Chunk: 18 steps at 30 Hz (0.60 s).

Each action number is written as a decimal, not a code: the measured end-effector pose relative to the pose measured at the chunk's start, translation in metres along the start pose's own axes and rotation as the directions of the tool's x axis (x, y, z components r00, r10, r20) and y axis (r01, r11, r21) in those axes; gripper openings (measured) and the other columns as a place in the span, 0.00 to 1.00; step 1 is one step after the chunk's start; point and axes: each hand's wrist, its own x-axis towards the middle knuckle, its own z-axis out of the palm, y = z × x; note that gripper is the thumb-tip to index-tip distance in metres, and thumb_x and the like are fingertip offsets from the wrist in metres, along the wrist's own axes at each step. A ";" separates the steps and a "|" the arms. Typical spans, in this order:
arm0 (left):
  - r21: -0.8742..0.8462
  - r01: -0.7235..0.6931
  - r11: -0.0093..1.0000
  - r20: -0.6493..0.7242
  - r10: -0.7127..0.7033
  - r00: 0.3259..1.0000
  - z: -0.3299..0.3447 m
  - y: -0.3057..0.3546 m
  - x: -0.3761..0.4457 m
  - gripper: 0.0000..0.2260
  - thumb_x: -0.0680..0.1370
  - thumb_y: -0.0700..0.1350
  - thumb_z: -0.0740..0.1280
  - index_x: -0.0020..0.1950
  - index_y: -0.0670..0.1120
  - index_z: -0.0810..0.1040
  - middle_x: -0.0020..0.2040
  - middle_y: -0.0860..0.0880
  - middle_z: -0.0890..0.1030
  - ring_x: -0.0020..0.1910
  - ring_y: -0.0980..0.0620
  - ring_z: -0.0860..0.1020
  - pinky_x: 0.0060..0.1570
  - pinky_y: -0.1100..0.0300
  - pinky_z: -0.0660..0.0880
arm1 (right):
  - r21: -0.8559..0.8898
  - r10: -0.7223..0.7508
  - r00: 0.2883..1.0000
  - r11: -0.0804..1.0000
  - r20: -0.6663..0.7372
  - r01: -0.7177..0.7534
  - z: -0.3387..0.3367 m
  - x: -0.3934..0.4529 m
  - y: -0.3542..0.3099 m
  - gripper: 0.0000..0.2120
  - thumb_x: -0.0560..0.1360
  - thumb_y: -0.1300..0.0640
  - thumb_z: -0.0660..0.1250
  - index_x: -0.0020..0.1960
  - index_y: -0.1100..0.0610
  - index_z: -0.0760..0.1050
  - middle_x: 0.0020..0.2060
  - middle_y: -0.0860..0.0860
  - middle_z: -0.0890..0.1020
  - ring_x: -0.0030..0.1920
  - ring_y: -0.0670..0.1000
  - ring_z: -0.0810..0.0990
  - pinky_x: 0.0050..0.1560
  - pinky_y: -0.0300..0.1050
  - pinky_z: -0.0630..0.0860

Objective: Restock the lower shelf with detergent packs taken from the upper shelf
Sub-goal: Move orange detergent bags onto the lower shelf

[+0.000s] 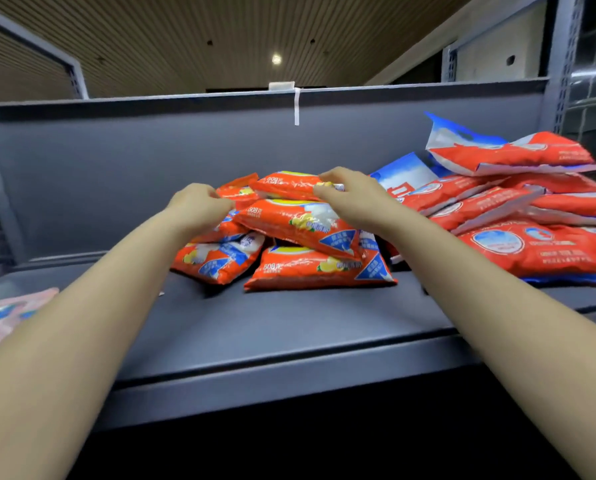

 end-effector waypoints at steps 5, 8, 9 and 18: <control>0.032 0.071 0.997 -0.146 -0.065 0.987 -0.025 0.002 -0.056 0.08 0.75 0.49 0.61 0.48 0.48 0.78 0.48 0.47 0.79 0.47 0.44 0.74 0.45 0.57 0.69 | 0.112 -0.066 0.998 0.992 0.008 0.064 -0.006 -0.037 -0.010 0.20 0.80 0.47 0.58 0.69 0.54 0.70 0.68 0.49 0.73 0.68 0.49 0.70 0.66 0.45 0.66; 0.083 0.092 0.992 -0.165 -0.078 0.983 -0.035 0.003 -0.096 0.10 0.76 0.50 0.61 0.51 0.49 0.79 0.50 0.47 0.80 0.49 0.44 0.76 0.49 0.54 0.73 | 0.117 -0.099 0.995 0.988 0.012 0.097 -0.005 -0.060 -0.017 0.20 0.80 0.47 0.59 0.69 0.54 0.70 0.68 0.48 0.73 0.68 0.49 0.69 0.69 0.47 0.64; 0.113 0.094 0.989 -0.175 -0.073 0.982 -0.038 0.002 -0.110 0.10 0.76 0.50 0.61 0.51 0.49 0.78 0.51 0.47 0.81 0.50 0.45 0.76 0.49 0.54 0.73 | 0.119 -0.107 0.994 0.987 0.010 0.105 -0.004 -0.069 -0.020 0.20 0.80 0.46 0.58 0.68 0.53 0.71 0.67 0.48 0.74 0.68 0.49 0.70 0.69 0.49 0.65; 0.183 0.114 0.976 -0.311 -0.052 0.949 -0.059 -0.019 -0.235 0.10 0.78 0.51 0.61 0.52 0.50 0.79 0.52 0.51 0.82 0.54 0.45 0.78 0.55 0.49 0.73 | 0.307 -0.302 0.953 0.909 0.022 0.281 0.016 -0.160 -0.045 0.14 0.77 0.53 0.65 0.61 0.53 0.76 0.59 0.47 0.79 0.60 0.45 0.75 0.59 0.35 0.67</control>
